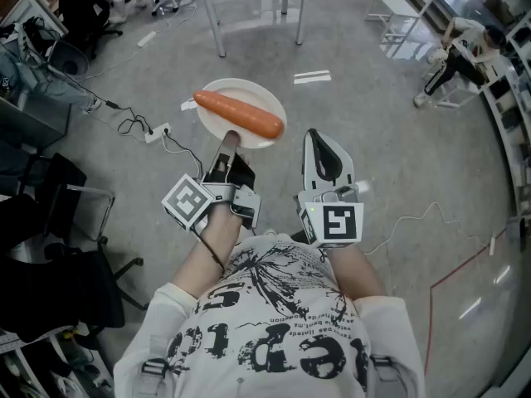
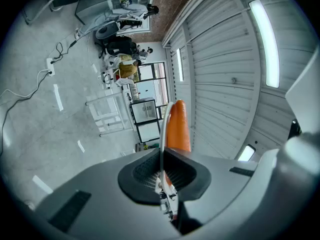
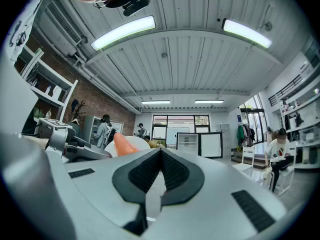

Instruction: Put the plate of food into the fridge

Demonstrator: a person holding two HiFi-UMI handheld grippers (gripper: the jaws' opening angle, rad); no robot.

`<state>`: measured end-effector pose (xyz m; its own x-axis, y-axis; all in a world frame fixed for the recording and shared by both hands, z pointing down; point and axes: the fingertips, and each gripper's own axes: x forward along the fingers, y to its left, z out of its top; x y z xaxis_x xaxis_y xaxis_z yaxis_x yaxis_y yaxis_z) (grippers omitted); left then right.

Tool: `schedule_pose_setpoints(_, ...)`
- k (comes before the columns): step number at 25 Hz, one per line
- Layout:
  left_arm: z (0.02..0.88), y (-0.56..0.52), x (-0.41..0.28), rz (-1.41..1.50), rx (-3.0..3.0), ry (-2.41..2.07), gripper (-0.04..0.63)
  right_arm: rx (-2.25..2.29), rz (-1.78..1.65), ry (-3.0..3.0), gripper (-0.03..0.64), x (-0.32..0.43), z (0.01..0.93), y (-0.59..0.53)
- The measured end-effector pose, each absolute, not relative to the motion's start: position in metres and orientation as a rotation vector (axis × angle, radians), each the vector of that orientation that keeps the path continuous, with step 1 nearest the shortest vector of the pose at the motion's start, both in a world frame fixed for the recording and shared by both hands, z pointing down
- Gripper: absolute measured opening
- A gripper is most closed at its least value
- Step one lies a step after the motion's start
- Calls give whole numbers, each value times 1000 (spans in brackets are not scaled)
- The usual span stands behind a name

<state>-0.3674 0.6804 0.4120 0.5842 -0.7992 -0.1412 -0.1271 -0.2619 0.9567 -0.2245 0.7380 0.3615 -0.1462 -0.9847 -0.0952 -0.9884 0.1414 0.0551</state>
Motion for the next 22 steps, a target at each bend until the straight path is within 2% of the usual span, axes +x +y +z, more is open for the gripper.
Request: schedule_pose_setpoints(22,431,667,-359,-742,1708,-801,21,-2045,122,2355,2,-213,374,723)
